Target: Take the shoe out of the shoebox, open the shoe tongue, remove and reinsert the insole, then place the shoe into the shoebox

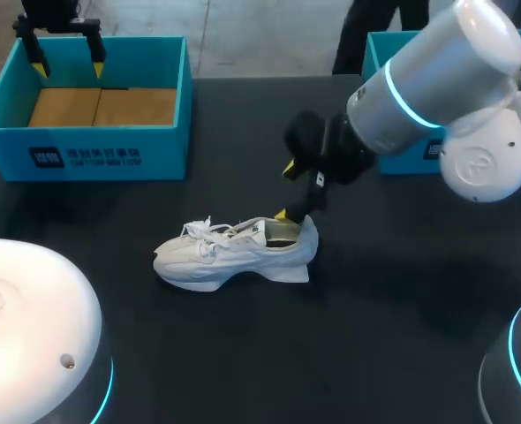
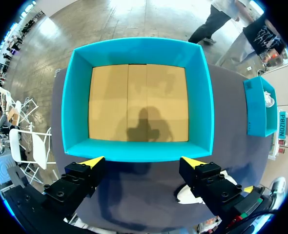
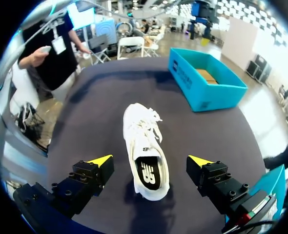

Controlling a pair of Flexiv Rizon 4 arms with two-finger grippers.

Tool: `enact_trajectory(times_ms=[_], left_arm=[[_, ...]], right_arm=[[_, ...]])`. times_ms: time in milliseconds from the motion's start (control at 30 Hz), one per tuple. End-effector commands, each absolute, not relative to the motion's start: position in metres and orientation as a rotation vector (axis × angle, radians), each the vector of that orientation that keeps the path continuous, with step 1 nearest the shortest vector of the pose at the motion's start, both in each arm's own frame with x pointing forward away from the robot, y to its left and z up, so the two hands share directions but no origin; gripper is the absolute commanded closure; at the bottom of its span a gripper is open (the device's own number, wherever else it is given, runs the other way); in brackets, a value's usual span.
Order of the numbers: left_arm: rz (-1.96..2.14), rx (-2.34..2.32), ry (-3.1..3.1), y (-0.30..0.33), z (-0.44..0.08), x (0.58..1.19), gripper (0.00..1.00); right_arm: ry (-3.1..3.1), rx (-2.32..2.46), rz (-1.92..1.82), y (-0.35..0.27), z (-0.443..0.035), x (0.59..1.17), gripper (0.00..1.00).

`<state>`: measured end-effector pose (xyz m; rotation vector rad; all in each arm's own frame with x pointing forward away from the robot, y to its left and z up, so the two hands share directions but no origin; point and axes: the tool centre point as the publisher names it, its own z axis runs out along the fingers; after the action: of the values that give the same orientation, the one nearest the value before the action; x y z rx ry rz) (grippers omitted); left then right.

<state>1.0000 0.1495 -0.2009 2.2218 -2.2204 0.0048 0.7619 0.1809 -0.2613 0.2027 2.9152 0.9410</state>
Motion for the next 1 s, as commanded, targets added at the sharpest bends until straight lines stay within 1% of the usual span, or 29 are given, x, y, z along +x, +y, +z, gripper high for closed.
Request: enact_trajectory(times_ms=[33, 333, 633, 1000], left_arm=[[0.003, 2.222, -2.220, 0.150, -0.201, 1.000, 0.00], [0.003, 2.222, -2.220, 0.150, -0.201, 1.000, 0.00], [0.003, 2.222, -2.220, 0.150, -0.201, 1.000, 0.00], [0.003, 2.222, -2.220, 0.150, -0.201, 1.000, 0.00]], right_arm=[[2.906, 0.123, 1.100, 0.162, -0.275, 0.762, 0.00], [2.881, 0.044, 1.173, 0.146, -0.283, 0.766, 0.00], [2.816, -0.031, 1.305, 0.111, -0.294, 0.762, 0.00], [2.748, -0.092, 1.319, 0.076, -0.318, 0.762, 0.00]])
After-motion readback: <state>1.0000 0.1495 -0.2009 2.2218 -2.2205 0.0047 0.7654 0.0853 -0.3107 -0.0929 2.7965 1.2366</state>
